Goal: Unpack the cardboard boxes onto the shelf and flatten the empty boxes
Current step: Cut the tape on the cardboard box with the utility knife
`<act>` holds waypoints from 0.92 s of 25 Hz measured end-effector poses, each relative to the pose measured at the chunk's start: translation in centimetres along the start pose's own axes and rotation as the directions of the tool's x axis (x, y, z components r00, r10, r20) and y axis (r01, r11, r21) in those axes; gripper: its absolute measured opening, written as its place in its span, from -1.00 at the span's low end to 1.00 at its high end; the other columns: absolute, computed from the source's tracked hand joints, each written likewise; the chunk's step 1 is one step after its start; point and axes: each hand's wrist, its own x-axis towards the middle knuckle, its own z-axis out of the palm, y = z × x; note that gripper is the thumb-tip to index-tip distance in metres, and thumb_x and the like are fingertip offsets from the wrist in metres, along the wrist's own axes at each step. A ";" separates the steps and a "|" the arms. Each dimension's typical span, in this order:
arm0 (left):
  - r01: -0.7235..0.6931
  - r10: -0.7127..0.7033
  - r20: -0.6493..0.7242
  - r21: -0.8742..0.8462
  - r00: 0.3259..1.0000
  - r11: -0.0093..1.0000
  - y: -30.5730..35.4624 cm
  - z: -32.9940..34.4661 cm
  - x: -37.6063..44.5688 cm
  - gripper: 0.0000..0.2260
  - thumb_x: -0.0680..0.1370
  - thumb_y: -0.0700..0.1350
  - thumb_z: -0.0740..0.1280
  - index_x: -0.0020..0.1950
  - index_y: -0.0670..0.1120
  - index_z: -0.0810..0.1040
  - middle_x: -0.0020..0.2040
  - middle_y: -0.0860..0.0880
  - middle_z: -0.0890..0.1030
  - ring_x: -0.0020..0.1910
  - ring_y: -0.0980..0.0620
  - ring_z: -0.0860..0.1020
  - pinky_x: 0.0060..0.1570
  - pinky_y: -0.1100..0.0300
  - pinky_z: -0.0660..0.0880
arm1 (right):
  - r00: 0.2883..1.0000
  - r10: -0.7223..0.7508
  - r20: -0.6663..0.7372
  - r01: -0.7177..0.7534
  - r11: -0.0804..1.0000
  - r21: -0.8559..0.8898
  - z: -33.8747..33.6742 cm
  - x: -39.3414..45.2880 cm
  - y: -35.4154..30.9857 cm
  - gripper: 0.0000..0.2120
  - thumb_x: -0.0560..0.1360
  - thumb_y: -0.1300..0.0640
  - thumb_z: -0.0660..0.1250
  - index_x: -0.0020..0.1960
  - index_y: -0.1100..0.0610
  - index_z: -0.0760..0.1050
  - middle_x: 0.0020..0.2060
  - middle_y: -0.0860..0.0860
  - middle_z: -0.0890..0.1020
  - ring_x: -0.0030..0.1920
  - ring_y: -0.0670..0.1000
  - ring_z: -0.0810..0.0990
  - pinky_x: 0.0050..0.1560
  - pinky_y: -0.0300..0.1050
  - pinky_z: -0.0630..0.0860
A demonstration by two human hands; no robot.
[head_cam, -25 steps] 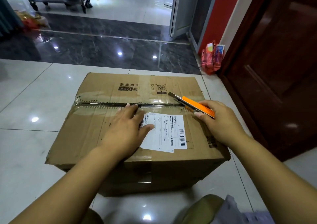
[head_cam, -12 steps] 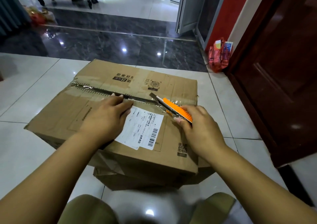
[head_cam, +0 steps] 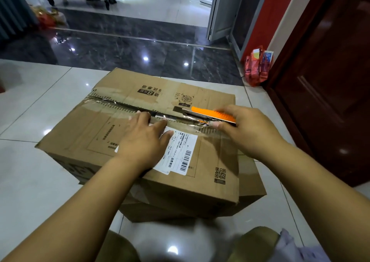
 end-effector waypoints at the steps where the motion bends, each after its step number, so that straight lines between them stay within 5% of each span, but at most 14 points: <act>1: 0.000 0.000 -0.003 0.003 1.000 1.000 0.0 0.0 0.0 -0.58 0.61 0.16 0.10 0.43 0.08 0.35 0.35 -0.13 0.30 0.46 -0.16 0.15 0.44 -0.09 0.13 | 0.999 -0.031 0.014 0.031 0.999 -0.011 -0.2 0.4 -0.4 -0.72 0.55 -0.11 0.28 0.25 -0.13 0.49 0.02 -0.09 0.61 -0.03 -0.01 0.54 -0.04 0.01 0.53; 17: -0.005 0.006 -0.018 0.055 1.000 0.998 0.0 0.0 0.0 -0.55 0.60 0.19 0.09 0.46 0.09 0.32 0.38 -0.12 0.34 0.41 -0.11 0.26 0.41 -0.06 0.22 | 0.984 -0.119 0.133 0.148 0.961 -0.232 -0.9 3.3 -2.0 -0.84 0.54 -0.10 0.29 0.08 -0.11 0.53 -0.08 -0.08 0.57 -0.03 0.05 0.52 -0.19 -0.08 0.39; 23: 0.028 -0.028 -0.065 0.005 0.998 1.000 1.0 -0.4 0.5 -0.65 0.61 0.10 0.15 0.34 0.01 0.47 0.31 -0.12 0.34 0.30 -0.12 0.32 0.27 -0.01 0.32 | 0.984 -0.083 0.160 0.119 0.966 -0.230 -2.4 2.2 -0.3 -0.83 0.54 -0.08 0.30 0.11 -0.10 0.53 -0.09 -0.05 0.59 -0.06 0.05 0.53 -0.14 -0.06 0.48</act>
